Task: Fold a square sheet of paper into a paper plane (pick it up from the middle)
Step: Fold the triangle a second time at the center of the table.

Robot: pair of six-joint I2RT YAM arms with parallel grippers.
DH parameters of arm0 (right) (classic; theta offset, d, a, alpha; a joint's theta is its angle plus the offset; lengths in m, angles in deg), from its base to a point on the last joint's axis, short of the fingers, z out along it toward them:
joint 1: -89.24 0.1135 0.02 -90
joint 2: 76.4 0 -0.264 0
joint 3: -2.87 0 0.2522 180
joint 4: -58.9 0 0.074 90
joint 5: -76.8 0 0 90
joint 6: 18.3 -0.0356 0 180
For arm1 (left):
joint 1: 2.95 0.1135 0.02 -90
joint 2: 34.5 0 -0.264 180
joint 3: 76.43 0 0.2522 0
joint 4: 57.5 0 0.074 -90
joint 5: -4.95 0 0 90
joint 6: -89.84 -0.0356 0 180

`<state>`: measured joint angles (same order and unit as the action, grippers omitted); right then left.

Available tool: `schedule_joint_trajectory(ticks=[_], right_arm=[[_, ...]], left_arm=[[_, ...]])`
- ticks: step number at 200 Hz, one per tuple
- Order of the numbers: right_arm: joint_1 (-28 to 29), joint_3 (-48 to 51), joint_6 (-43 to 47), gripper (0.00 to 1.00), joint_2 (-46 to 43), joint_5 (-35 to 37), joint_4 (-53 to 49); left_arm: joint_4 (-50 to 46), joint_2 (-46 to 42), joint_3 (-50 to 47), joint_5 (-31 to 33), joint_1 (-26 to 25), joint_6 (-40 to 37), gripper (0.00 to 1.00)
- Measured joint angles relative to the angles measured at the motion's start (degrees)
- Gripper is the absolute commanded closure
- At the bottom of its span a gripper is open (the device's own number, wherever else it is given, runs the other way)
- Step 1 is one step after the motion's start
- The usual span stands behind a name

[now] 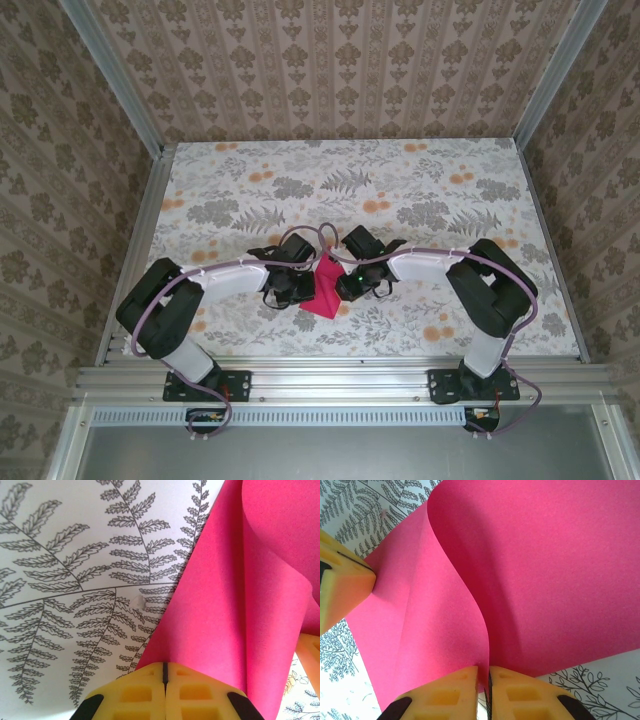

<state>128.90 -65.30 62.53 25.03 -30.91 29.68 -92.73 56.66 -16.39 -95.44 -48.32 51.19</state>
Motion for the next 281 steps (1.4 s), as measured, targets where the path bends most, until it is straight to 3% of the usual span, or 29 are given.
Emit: schedule_joint_trajectory(ticks=[62,110,144,281], right_arm=[[0.0,-0.7,0.0,0.86,0.7,0.0,0.0],[0.0,-0.8,-0.3,0.86,0.7,0.3,-0.2],[0.0,-0.8,-0.5,0.86,0.7,0.4,-0.2],[0.0,-0.8,-1.7,0.86,0.7,0.4,-0.2]], left_arm=[[0.0,0.0,0.0,0.1,0.0,0.0,0.92],[-1.7,-1.0,0.1,1.7,0.0,-0.2,0.81],[-2.5,-5.4,0.4,2.3,0.0,-0.2,0.82],[17.4,-0.6,-2.1,-7.0,2.7,6.5,0.88]])
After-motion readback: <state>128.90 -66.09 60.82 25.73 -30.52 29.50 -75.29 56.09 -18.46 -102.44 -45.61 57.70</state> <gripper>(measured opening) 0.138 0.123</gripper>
